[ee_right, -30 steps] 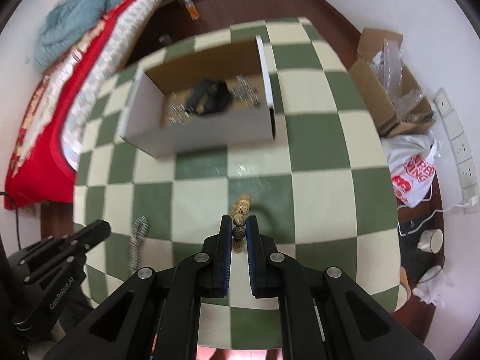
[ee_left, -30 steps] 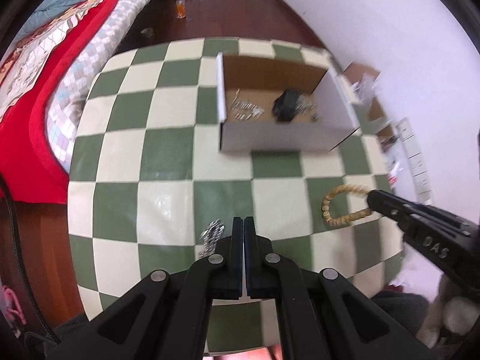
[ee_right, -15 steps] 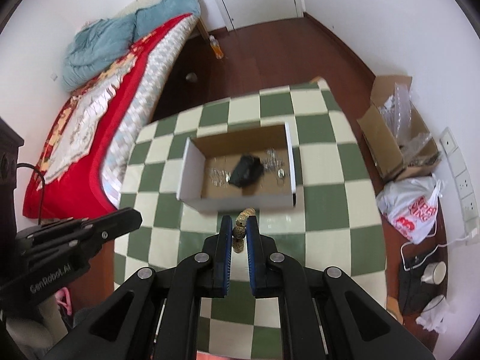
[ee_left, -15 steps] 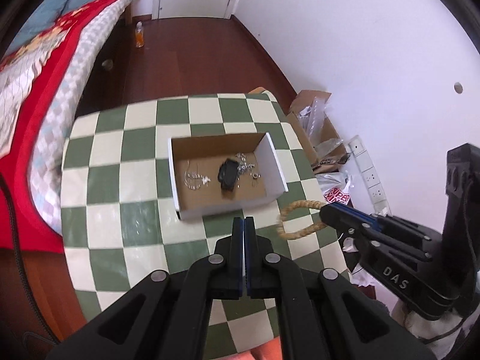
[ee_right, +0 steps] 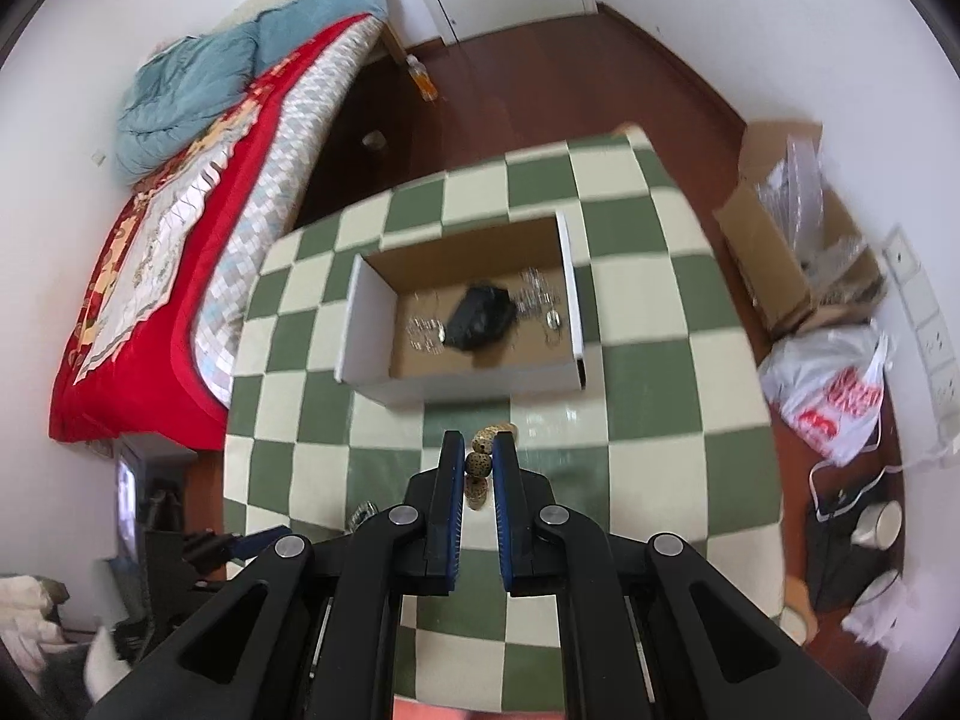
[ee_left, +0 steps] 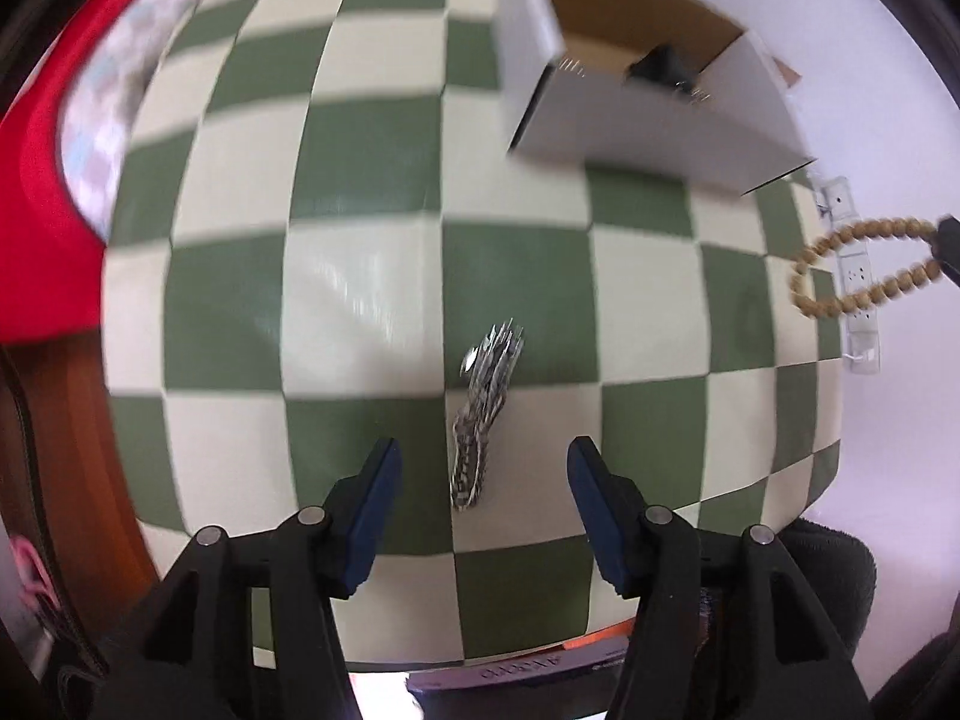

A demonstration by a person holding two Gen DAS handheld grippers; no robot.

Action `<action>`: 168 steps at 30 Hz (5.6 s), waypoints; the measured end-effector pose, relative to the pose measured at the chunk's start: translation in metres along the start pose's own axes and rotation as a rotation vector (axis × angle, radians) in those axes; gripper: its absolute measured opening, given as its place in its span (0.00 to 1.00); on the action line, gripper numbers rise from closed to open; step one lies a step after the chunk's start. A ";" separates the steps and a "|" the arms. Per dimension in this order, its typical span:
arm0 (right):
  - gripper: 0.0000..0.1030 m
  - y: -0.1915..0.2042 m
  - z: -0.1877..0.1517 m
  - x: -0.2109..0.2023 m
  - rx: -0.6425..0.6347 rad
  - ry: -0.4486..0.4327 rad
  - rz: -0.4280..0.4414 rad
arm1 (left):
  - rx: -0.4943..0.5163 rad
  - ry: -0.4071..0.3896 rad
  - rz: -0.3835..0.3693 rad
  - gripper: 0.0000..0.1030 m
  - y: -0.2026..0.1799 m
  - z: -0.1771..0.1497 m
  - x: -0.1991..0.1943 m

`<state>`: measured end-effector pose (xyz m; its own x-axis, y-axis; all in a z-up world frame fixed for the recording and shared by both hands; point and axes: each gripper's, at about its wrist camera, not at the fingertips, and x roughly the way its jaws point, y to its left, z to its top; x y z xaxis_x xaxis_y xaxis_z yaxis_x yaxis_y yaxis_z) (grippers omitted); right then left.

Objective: Organize jewelry

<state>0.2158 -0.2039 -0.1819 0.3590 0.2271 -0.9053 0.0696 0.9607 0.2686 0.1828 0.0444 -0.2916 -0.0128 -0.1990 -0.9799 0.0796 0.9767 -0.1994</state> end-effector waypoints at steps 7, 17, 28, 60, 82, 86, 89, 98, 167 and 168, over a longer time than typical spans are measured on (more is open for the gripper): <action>0.09 -0.013 -0.020 0.020 0.041 0.039 -0.018 | 0.097 -0.012 0.084 0.03 -0.024 -0.022 0.021; 0.09 -0.018 -0.020 0.016 0.052 0.023 -0.020 | 0.066 -0.152 -0.001 0.00 -0.017 -0.024 -0.031; 0.09 -0.024 -0.011 0.005 0.085 0.001 0.001 | 0.064 0.021 0.070 0.39 -0.013 -0.010 0.017; 0.09 -0.007 0.019 -0.030 0.068 -0.060 0.063 | 0.181 -0.397 -0.104 0.01 -0.067 0.044 -0.162; 0.09 0.033 0.113 0.023 -0.041 0.039 -0.013 | 0.089 -0.235 -0.144 0.02 -0.067 0.173 -0.108; 0.10 0.022 0.117 0.053 -0.016 0.093 -0.030 | 0.059 -0.172 -0.125 0.02 -0.061 0.185 -0.085; 0.10 0.014 0.121 0.073 -0.005 0.137 -0.069 | 0.010 -0.135 -0.119 0.02 -0.055 0.191 -0.076; 0.68 0.002 0.122 0.091 -0.013 0.228 -0.131 | -0.005 -0.216 0.065 0.36 -0.055 0.190 -0.100; 1.00 0.069 -0.014 -0.272 -0.147 -0.360 -0.359 | -0.050 -0.684 0.216 1.00 -0.087 -0.062 -0.329; 1.00 0.069 -0.014 -0.270 -0.147 -0.359 -0.358 | -0.047 -0.685 0.219 1.00 -0.088 -0.062 -0.329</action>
<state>0.1103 -0.1965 0.0769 0.6345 -0.1641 -0.7553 0.1248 0.9861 -0.1093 0.1185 0.0292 0.0480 0.6276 0.0107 -0.7785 -0.0343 0.9993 -0.0140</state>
